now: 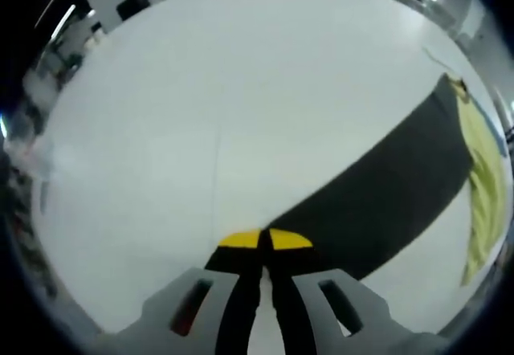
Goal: Fold the garment on the visible template until the final outline fits inside the template.
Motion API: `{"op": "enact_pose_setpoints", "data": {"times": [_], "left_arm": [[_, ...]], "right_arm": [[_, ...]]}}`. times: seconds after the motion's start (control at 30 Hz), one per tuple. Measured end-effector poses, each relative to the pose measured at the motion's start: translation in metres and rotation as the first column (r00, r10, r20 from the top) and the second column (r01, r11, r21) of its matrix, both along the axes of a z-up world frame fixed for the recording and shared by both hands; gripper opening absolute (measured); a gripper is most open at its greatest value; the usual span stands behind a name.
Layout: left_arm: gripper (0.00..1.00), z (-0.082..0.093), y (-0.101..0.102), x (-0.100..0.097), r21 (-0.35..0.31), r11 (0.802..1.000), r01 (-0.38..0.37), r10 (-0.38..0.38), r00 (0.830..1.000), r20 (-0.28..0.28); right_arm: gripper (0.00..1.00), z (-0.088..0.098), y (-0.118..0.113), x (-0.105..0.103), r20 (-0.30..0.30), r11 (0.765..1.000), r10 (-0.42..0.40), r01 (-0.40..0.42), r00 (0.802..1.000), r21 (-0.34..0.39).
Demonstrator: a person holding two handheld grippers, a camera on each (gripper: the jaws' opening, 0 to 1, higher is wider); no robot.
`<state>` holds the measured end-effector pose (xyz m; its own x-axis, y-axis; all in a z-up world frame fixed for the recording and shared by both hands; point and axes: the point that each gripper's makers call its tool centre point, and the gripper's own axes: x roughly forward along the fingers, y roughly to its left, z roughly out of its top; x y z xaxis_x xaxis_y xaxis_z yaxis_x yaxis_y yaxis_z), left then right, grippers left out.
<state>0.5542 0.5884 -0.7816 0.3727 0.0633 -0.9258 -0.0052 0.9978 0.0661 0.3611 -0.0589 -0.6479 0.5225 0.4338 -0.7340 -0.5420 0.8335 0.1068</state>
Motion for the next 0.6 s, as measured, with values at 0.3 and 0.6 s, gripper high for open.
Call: {"op": "enact_pose_setpoints", "data": {"times": [0.3, 0.6], "left_arm": [[0.0, -0.0008, 0.0017, 0.0002, -0.019, 0.999, -0.032, 0.031, 1.0, -0.003], [0.12, 0.0016, 0.0094, -0.0034, 0.012, 0.999, -0.042, 0.042, 0.999, -0.012]], "right_arm": [[1.0, -0.0005, -0.0001, -0.0005, -0.001, 1.0, -0.003, 0.003, 1.0, 0.002], [1.0, 0.0003, 0.0008, -0.0006, 0.004, 1.0, -0.006, 0.006, 1.0, 0.007]]}}
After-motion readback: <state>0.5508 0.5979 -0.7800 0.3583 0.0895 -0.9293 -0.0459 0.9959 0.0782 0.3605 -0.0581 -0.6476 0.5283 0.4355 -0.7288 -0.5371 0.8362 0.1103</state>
